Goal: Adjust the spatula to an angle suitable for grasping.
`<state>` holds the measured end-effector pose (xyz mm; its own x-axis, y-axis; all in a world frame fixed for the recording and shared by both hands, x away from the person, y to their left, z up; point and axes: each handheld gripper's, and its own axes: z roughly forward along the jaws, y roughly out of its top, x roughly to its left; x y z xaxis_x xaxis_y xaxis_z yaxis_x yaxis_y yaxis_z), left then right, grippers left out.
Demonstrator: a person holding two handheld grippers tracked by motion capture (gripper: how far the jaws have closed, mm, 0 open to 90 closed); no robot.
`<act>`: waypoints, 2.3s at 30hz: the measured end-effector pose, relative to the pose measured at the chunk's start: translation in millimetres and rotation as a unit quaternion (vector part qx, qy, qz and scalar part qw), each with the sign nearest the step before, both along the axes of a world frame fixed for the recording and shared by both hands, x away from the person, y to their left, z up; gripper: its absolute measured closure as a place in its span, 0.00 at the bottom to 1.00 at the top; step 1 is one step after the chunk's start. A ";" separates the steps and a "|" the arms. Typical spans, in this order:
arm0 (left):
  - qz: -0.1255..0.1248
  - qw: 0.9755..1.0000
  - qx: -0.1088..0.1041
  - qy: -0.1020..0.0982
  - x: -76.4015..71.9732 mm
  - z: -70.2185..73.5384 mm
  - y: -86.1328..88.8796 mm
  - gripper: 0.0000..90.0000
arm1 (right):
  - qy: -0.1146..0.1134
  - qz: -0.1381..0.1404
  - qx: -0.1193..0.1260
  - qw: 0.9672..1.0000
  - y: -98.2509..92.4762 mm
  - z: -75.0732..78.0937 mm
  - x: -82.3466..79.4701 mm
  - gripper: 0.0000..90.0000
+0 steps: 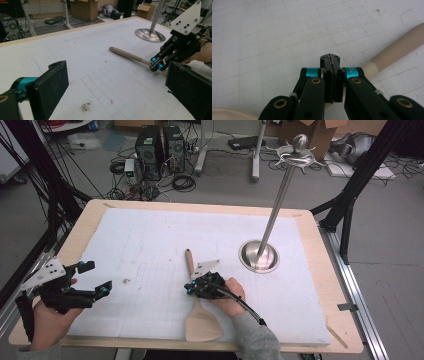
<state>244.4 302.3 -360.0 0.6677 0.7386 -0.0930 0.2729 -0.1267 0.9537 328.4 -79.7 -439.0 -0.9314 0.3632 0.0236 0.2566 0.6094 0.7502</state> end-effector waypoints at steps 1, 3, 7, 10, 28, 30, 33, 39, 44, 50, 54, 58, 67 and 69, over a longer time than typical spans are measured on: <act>-0.001 1.000 0.001 0.000 0.1 0.0 0.1 0.06 | -0.001 0.002 -0.001 1.000 -0.1 0.0 0.1 1.00; 0.000 1.000 0.000 0.000 0.1 -0.1 0.1 0.06 | -0.002 0.001 -0.001 1.000 -0.1 0.0 0.1 1.00; -0.001 1.000 0.001 0.000 0.0 0.2 0.8 0.06 | 0.001 0.000 -0.002 1.000 -0.3 -0.1 0.0 1.00; -0.001 1.000 0.001 0.000 0.0 0.1 0.7 0.06 | 0.001 -0.001 -0.007 1.000 -1.6 -0.2 -0.6 1.00; -0.004 1.000 0.003 0.003 1.5 -1.2 -2.4 0.06 | 0.006 -0.004 -0.005 1.000 -25.8 0.7 -3.3 1.00; -0.004 1.000 0.002 0.003 1.7 -1.3 -2.8 0.06 | 0.004 -0.003 -0.006 1.000 -28.5 0.7 -3.1 1.00; -0.004 1.000 0.004 0.003 1.9 -1.6 -3.4 0.06 | 0.006 -0.003 -0.008 1.000 -32.4 1.2 -3.7 1.00; -0.005 1.000 0.005 0.004 2.7 -2.2 -4.2 0.06 | 0.008 -0.002 -0.010 1.000 -40.6 1.5 -3.6 1.00; -0.005 1.000 0.006 0.005 2.8 -2.6 -4.9 0.06 | 0.008 -0.004 -0.010 1.000 -47.9 1.6 -3.4 1.00; -0.005 1.000 0.004 0.004 2.7 -2.3 -4.8 0.06 | 0.014 -0.004 -0.013 1.000 -54.6 2.0 -3.8 1.00; -0.005 1.000 0.005 0.005 2.8 -2.3 -4.6 0.06 | 0.013 -0.005 -0.011 1.000 -59.5 2.3 -3.7 1.00; -0.005 1.000 0.005 0.005 2.8 -2.2 -4.9 0.06 | 0.016 -0.007 -0.011 1.000 -64.0 2.4 -4.0 1.00; -0.008 1.000 0.009 0.007 4.5 -3.4 -7.8 0.06 | 0.018 -0.015 -0.015 1.000 -63.9 2.0 -5.7 1.00; -0.008 1.000 0.008 0.007 5.1 -3.8 -9.0 0.06 | 0.019 -0.016 -0.014 1.000 -64.4 3.0 -6.1 1.00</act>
<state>249.4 293.3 -363.8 0.6788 0.7287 -0.0910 0.2845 -0.1467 0.9474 322.3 -144.2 -436.0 -0.9178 0.3941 0.0489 0.3050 0.6207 0.7223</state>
